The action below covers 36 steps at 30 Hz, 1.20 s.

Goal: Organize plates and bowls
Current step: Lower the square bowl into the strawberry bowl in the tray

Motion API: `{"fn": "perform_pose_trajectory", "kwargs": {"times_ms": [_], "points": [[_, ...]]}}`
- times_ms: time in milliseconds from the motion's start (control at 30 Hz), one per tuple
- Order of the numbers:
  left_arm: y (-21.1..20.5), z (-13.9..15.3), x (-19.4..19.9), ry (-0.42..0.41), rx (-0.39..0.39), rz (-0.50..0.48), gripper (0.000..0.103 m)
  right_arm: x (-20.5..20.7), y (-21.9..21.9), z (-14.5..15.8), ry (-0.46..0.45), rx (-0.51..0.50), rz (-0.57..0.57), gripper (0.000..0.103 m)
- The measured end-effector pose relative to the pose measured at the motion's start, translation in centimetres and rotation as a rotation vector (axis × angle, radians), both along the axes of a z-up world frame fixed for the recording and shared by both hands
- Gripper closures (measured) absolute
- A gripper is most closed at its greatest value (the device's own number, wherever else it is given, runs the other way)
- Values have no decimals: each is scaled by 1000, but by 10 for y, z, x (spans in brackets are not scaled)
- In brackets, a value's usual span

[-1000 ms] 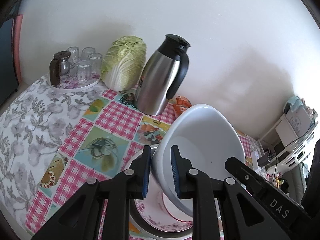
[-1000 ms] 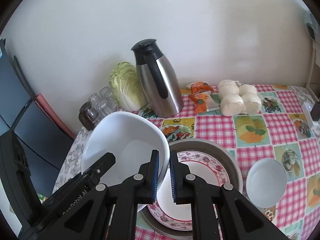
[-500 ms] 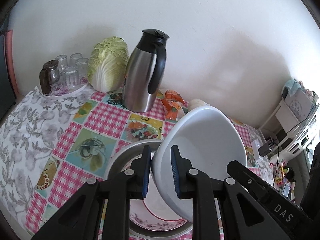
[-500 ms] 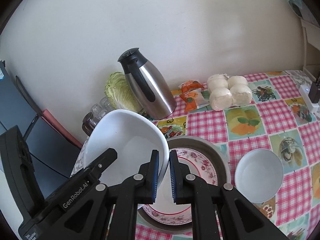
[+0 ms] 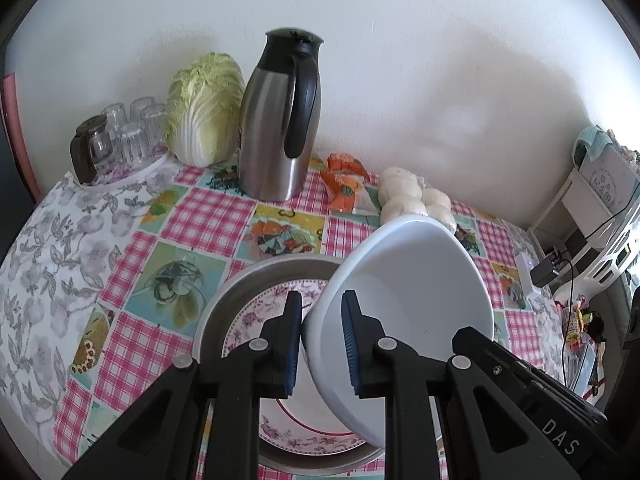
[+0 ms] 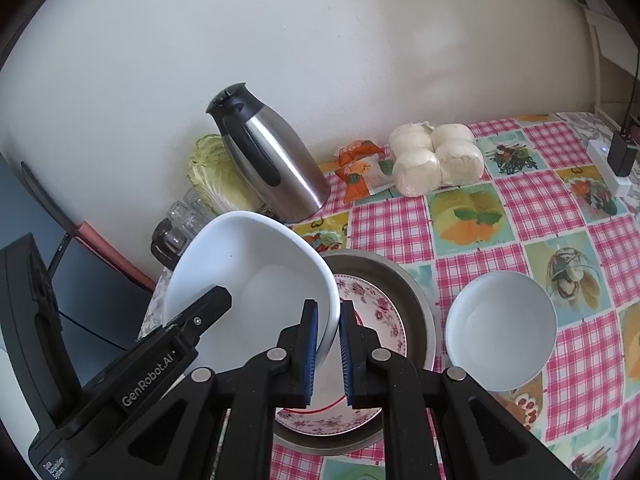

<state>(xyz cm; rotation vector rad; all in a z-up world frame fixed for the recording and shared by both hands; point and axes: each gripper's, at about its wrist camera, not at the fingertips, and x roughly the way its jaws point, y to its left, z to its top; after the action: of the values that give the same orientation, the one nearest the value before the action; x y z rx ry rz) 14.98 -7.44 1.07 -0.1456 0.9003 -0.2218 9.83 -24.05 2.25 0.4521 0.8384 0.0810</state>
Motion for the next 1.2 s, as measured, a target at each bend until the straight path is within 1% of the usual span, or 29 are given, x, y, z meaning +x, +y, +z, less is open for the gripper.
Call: {"fn": "perform_pose_trajectory", "kwargs": {"times_ms": [433, 833, 967, 1133, 1200], "points": [[0, -27, 11, 106, 7, -8, 82, 11, 4, -18, 70, -29, -5, 91], [2, -41, 15, 158, 11, -19, 82, 17, 5, -29, 121, -48, -5, 91], [3, -42, 15, 167, 16, -17, 82, 19, 6, -32, 134, -42, 0, 91], [2, -51, 17, 199, 29, -22, 81, 21, 4, -38, 154, -20, 3, 91], [2, -51, 17, 197, 28, -25, 80, 22, 5, -39, 159, -20, 5, 91]]}}
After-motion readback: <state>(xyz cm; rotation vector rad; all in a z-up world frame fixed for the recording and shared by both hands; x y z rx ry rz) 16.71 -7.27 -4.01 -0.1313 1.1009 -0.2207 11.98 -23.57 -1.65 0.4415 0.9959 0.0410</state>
